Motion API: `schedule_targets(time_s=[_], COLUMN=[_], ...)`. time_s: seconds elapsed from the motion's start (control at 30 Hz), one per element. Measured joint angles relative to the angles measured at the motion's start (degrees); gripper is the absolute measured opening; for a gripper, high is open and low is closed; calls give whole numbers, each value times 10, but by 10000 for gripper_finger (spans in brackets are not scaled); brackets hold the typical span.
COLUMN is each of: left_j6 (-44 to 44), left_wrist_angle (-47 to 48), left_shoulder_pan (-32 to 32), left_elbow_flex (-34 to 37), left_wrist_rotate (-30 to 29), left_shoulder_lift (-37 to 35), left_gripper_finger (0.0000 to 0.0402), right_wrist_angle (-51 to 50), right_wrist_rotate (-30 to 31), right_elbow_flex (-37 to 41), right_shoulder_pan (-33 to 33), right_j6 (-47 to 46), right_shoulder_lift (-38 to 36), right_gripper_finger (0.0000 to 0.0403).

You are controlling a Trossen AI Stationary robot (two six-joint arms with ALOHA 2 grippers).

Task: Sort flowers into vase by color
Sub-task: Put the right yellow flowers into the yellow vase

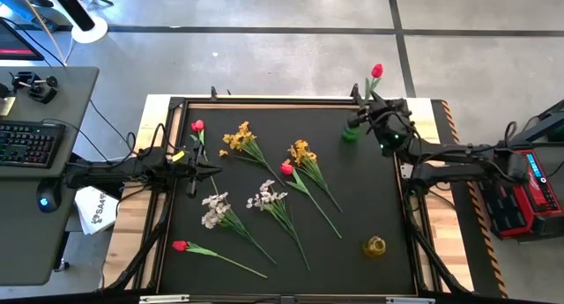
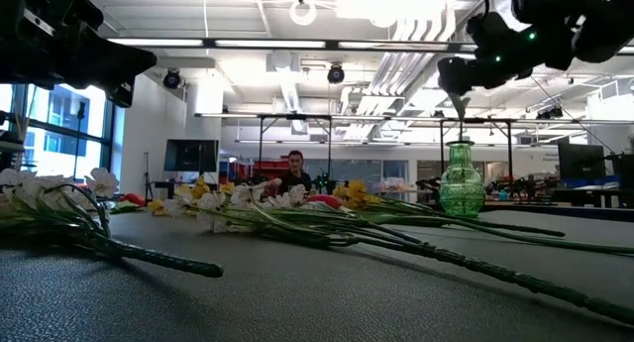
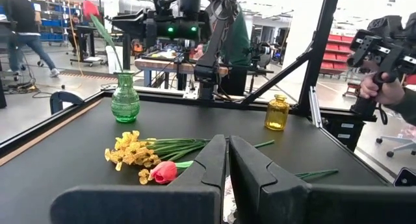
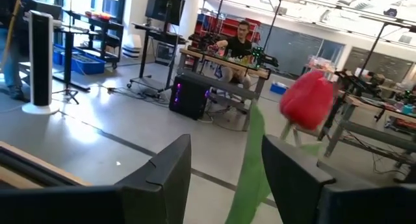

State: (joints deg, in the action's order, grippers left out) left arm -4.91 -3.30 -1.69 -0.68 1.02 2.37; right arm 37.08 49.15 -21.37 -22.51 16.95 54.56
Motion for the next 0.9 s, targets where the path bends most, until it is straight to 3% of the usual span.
schedule_targets(time_s=[0.2,0.37,0.57,0.9], left_j6=[0,0,0,0], left_wrist_angle=[0,-1,-7,-6], left_shoulder_pan=[0,0,0,0], left_elbow_flex=[0,0,0,0], left_wrist_rotate=[0,-1,-1,-2], left_shoulder_lift=[0,0,0,0], left_gripper_finger=[6,6,6,6], right_wrist_angle=[-3,-77,-206,-404], right_wrist_rotate=[6,7,-2,-94], right_elbow_flex=[-1,-61,-172,-313], right_shoulder_pan=[61,127,196,234], right_j6=[12,11,-18,-146], right_shoulder_lift=[-14,1,69,218], right_gripper_finger=[174,174,174,186])
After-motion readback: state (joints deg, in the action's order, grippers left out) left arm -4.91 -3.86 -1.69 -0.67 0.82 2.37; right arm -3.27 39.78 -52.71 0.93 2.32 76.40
